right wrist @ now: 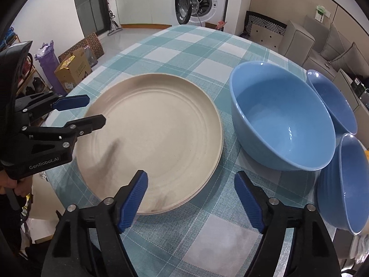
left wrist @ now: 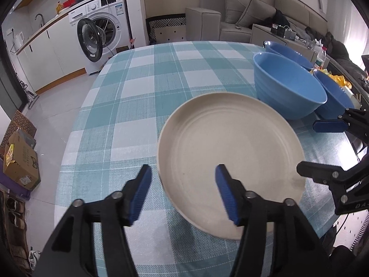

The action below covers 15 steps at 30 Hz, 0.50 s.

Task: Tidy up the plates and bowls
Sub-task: 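Lower the cream plate onto the other plate and open both grippers, then withdraw both grippers and move them to the rim of a blue bowl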

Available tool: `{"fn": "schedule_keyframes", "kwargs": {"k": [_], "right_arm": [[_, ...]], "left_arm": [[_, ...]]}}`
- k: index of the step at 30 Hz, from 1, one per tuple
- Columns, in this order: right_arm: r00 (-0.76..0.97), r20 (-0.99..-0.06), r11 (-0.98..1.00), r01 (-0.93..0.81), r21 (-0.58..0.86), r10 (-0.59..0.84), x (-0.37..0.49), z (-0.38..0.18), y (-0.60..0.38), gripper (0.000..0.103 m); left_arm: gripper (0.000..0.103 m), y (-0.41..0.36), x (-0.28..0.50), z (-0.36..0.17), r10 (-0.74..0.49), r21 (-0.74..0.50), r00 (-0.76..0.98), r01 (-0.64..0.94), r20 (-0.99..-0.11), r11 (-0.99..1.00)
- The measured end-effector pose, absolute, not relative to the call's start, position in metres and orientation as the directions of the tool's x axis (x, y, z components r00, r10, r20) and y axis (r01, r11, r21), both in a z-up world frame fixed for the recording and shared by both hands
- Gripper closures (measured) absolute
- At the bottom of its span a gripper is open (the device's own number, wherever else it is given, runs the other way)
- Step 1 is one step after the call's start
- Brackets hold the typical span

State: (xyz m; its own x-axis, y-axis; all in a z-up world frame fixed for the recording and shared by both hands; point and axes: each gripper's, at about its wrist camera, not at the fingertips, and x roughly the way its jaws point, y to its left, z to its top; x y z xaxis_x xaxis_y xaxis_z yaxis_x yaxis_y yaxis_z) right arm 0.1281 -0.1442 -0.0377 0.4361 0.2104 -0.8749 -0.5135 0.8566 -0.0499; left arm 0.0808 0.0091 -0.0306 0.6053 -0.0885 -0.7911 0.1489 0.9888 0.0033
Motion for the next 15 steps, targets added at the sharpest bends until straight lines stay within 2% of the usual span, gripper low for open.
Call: {"fn": "schedule_keyframes", "kwargs": {"k": [1,2,5,6,8,15], "right_arm": [[0.439,-0.871,0.856,-0.515,-0.044,0.219,0.127,-0.035,-0.145,0.019],[0.44,-0.866,0.855,-0.518,-0.031,0.236,0.125,-0.031,-0.146,0.018],[0.446,-0.854,0.85,-0.526,-0.006,0.27,0.121,-0.021,-0.15,0.01],[0.449,-0.847,0.849,-0.528,0.005,0.284,0.12,-0.017,-0.151,0.003],[0.454,-0.833,0.848,-0.53,0.032,0.316,0.118,-0.009,-0.155,0.001],[0.485,-0.8,0.854,-0.516,0.065,0.354,0.117,0.014,-0.169,0.001]], "left_arm": [[0.022,0.009,0.08,-0.028,-0.093,-0.001,0.612,0.149,-0.786,0.989],[0.015,0.009,0.08,-0.024,-0.098,-0.006,0.623,0.149,-0.776,0.989],[0.012,0.008,0.08,-0.016,-0.118,-0.026,0.639,0.151,-0.76,0.988],[0.012,0.009,0.081,-0.014,-0.123,-0.033,0.641,0.15,-0.758,0.988],[0.0,0.009,0.083,-0.011,-0.133,-0.049,0.638,0.147,-0.758,0.988],[0.0,0.003,0.085,0.004,-0.146,-0.051,0.661,0.161,-0.736,0.986]]}}
